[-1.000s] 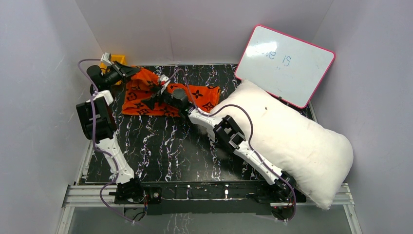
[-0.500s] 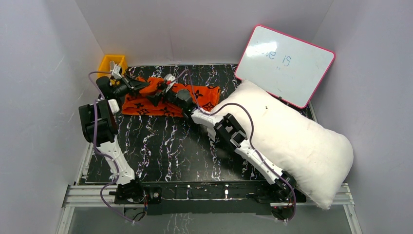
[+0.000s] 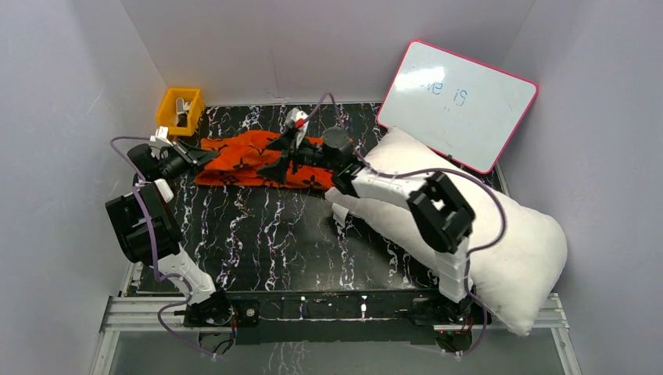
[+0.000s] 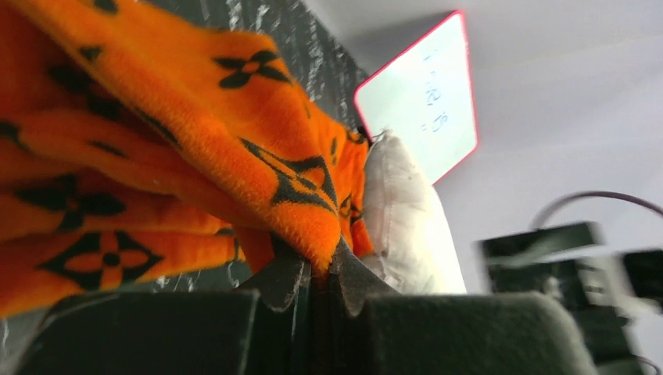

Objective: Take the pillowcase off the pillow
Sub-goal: Fold the pillowcase at the center of the board.

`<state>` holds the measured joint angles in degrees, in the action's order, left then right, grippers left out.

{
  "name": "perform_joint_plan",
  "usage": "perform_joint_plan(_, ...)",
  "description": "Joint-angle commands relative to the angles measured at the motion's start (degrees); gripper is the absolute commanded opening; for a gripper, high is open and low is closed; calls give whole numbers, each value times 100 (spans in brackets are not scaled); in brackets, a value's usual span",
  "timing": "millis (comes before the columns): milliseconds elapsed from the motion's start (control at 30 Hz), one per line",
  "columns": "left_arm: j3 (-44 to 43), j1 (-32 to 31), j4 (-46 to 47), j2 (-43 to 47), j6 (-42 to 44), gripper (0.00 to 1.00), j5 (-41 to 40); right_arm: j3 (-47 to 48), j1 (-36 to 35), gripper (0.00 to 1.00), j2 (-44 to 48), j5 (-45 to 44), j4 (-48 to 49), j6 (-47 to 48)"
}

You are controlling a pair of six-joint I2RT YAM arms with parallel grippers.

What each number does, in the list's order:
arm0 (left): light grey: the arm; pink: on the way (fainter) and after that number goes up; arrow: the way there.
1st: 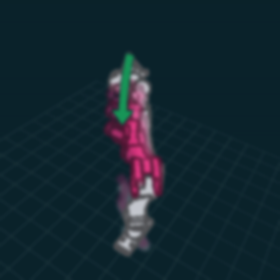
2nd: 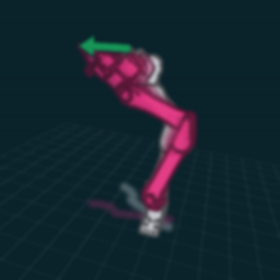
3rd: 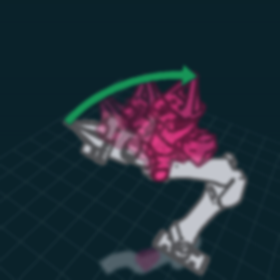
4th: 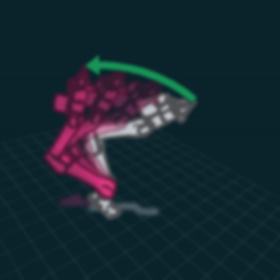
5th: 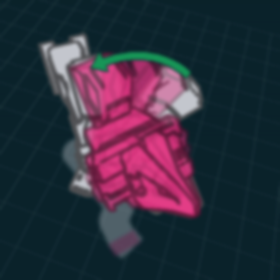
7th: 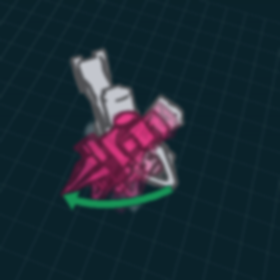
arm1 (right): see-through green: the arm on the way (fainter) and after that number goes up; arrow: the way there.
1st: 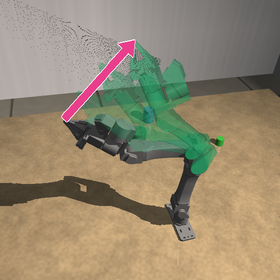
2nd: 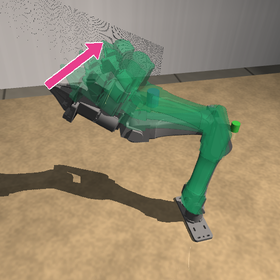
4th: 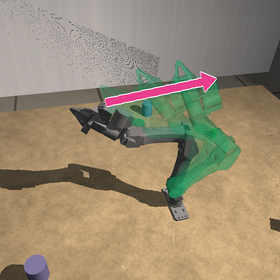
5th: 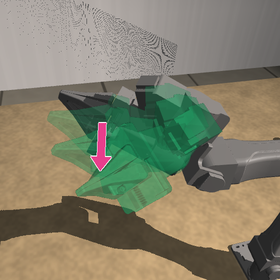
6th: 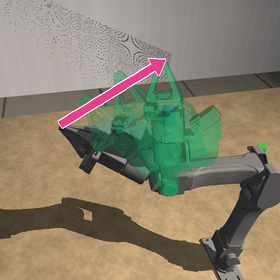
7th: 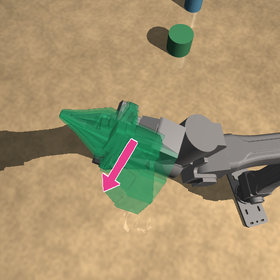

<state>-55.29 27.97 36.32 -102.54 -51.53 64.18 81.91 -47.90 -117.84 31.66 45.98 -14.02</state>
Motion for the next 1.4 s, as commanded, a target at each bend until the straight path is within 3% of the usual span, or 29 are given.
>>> perform_joint_plan(0,227,20,-2282,414,2239,0,-573,-496,342,98,1006,-344,-639,468)
perform_joint_plan(100,255,126,-2750,267,2798,0,-1033,31,691,99,991,-789,-2007,506)
perform_joint_plan(233,31,297,-2853,-59,2812,10,-1423,1248,985,96,429,-1080,-4070,559)
perform_joint_plan(400,-432,324,-2767,-429,2760,22,-1615,1651,1030,97,90,-1276,-4758,786)
perform_joint_plan(533,-759,324,-2432,-673,2353,48,-1340,1589,1190,98,29,-1095,-4826,750)
perform_joint_plan(567,-813,324,-2265,-713,2183,64,-1238,1583,1237,98,5,-1059,-4845,756)
perform_joint_plan(600,-857,324,-2070,-733,1993,93,-1142,1572,1292,98,-13,-1025,-4859,760)
perform_joint_plan(633,-876,324,-1813,-751,1751,98,-1027,1548,1346,98,-25,-982,-4849,753)
perform_joint_plan(733,-1018,265,-1290,-874,1277,98,-824,1479,1461,99,-39,-898,-4820,752)
perform_joint_plan(867,-1672,78,-2411,-1188,1883,98,-1070,1375,1516,99,7,-814,-4679,709)
perform_joint_plan(1000,-2129,-65,-2772,-1492,2072,98,-1281,1345,1542,99,33,-743,-4650,682)
perform_joint_plan(1067,-2999,-90,-4102,-1656,2426,98,-1309,1388,1547,99,16,-722,-4701,681)
perform_joint_plan(1133,-3303,-90,-5526,-1268,2956,98,-1569,1429,1547,99,-21,-725,-4755,690)
perform_joint_plan(1233,-3273,13,-6101,-784,3459,98,-2405,1571,1547,99,-106,-615,-4840,670)
perform_joint_plan(1367,-4082,30,-6153,-1770,3482,98,-2087,1556,1554,99,-140,-613,-4844,718)
